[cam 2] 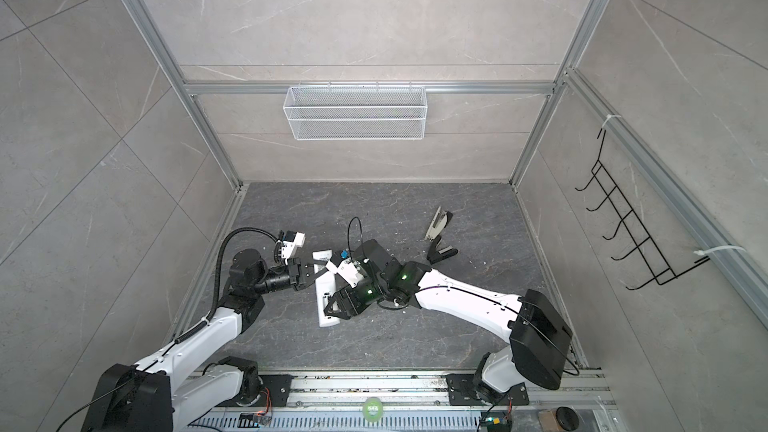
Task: Load the batteries into the remote control
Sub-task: 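Lift the right gripper off the remote and move it toward the loose battery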
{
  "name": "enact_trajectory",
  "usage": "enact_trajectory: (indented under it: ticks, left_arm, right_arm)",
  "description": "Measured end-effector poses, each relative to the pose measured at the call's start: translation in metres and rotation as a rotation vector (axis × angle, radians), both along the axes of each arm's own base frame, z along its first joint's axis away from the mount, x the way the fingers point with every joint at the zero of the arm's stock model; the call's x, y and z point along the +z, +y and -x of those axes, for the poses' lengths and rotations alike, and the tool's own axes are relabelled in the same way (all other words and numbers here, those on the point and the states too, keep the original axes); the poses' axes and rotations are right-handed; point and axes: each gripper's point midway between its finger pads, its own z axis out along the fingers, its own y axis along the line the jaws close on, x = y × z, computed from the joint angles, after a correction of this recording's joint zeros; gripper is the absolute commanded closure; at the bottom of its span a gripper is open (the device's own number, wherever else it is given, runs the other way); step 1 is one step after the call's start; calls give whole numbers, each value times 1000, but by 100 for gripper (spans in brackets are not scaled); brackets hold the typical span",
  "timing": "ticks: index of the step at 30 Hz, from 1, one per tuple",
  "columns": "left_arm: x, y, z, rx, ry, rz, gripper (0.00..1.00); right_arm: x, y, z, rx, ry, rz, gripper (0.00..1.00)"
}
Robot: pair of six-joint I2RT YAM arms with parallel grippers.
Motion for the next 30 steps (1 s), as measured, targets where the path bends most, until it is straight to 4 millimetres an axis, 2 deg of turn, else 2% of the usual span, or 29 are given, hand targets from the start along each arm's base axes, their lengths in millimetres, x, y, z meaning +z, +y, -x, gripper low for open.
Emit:
enact_trajectory:
  ticks: [12, 18, 22, 24, 26, 28, 30]
  left_arm:
    - [2, 0, 0, -3, -16, 3, 100]
    - [4, 0, 0, -9, -48, 2, 100]
    - [5, -1, 1, -12, -56, 2, 100]
    - [5, -1, 1, -13, -61, 1, 100]
    - [5, -1, 1, -14, -66, -1, 100]
    - [1, 0, 0, -5, -46, -9, 100]
    - [-4, 0, 0, -1, -15, -19, 100]
  right_arm:
    - [-3, 0, -1, -3, 21, -2, 72]
    - [-4, 0, -2, -7, 41, -2, 78]
    - [-4, 0, -2, -7, 41, -2, 79]
    - [-4, -1, -2, -8, 41, -1, 74]
    - [-4, -1, -2, -8, 42, 2, 65]
    - [-5, -2, -3, -7, 26, 8, 51]
    - [-7, -4, -4, -10, 12, 26, 42]
